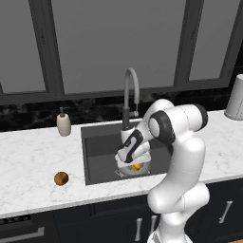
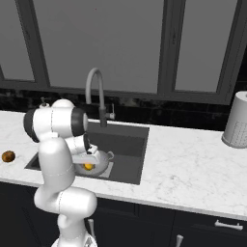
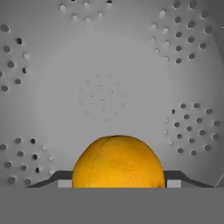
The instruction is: Put the colander in the sink, put the tangerine, pear in the colander, and turn on the sink faucet and pour water over the colander.
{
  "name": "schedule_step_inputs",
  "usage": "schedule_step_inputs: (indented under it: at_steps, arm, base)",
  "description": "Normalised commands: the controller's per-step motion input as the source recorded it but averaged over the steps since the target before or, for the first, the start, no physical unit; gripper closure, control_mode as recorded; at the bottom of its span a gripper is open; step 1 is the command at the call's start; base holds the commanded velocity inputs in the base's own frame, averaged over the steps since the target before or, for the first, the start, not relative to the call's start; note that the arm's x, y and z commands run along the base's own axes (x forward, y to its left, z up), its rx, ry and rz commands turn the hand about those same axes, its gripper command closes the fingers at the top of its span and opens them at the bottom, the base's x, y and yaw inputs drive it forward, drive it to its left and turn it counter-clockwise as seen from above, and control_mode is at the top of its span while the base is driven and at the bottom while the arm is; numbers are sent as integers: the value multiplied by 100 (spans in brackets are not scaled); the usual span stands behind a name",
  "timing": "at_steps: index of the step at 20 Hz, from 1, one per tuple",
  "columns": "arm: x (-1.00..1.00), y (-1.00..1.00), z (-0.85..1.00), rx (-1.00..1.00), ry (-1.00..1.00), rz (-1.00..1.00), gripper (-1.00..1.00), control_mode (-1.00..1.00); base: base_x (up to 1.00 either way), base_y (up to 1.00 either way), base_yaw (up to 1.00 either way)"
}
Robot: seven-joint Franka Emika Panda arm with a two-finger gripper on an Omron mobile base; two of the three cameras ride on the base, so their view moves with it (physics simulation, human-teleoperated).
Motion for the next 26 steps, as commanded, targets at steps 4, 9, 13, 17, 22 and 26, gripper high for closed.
schedule_step_inputs:
  at_steps: [4,9,13,17,22,26]
  arm:
    - [3,0,-12,0,2,0,-100,-100]
    - [0,0,-3,2,1,0,-100,-100]
    - [0,6,30,0,-1,0,-100,-100]
    - [-7,23,70,0,0,0,-100,-100]
    - [-38,35,74,0,0,0,-100,-100]
    - [-52,30,67,8,0,0,-100,-100]
  base:
    - [0,0,0]
    - [0,0,0]
    - [0,0,0]
    - [0,0,0]
    - [0,0,0]
    - [0,0,0]
